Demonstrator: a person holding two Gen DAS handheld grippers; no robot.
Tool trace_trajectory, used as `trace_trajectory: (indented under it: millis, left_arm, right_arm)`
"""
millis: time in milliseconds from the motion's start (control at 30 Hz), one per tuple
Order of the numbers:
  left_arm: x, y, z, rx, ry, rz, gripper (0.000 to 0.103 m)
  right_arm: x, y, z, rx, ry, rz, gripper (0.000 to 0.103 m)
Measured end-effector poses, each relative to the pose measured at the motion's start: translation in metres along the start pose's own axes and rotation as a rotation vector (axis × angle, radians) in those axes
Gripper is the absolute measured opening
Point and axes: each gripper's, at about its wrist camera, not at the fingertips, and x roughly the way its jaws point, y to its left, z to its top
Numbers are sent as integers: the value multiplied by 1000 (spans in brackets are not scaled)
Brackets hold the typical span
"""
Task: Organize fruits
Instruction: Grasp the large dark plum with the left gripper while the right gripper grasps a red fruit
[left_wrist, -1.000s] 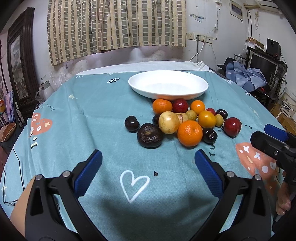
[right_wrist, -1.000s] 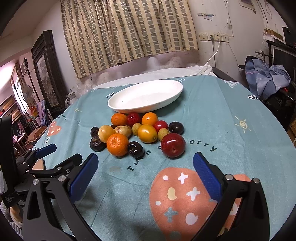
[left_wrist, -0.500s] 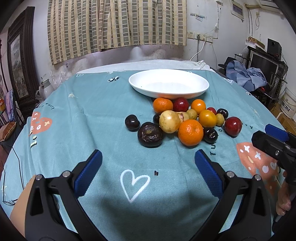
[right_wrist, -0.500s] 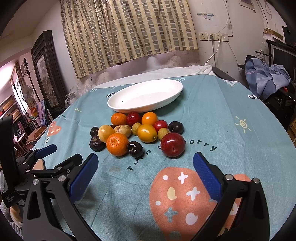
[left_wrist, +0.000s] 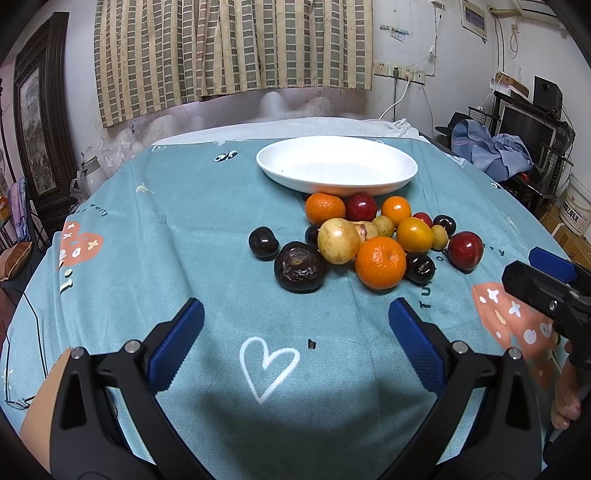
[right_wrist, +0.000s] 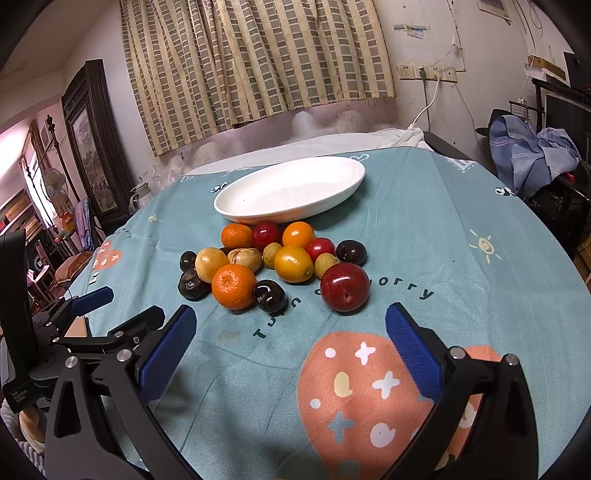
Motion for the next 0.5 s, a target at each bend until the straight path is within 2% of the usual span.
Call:
trace_trajectory:
  millis: [167, 333, 400, 500]
  left_arm:
    - [3, 0, -2, 1, 6, -1, 101]
    - [15, 0, -6, -16, 58, -23, 101]
    - [22, 4, -7, -34, 100, -50, 101]
    - [44, 8, -12, -62, 222, -103, 101]
  right_arm:
    - [0, 0, 0, 1, 2, 3, 102]
    - [8, -11, -4, 49, 51, 44, 102]
    - [9, -17, -3, 47, 79, 49, 102]
    - [8, -25, -3, -10, 128, 6, 102]
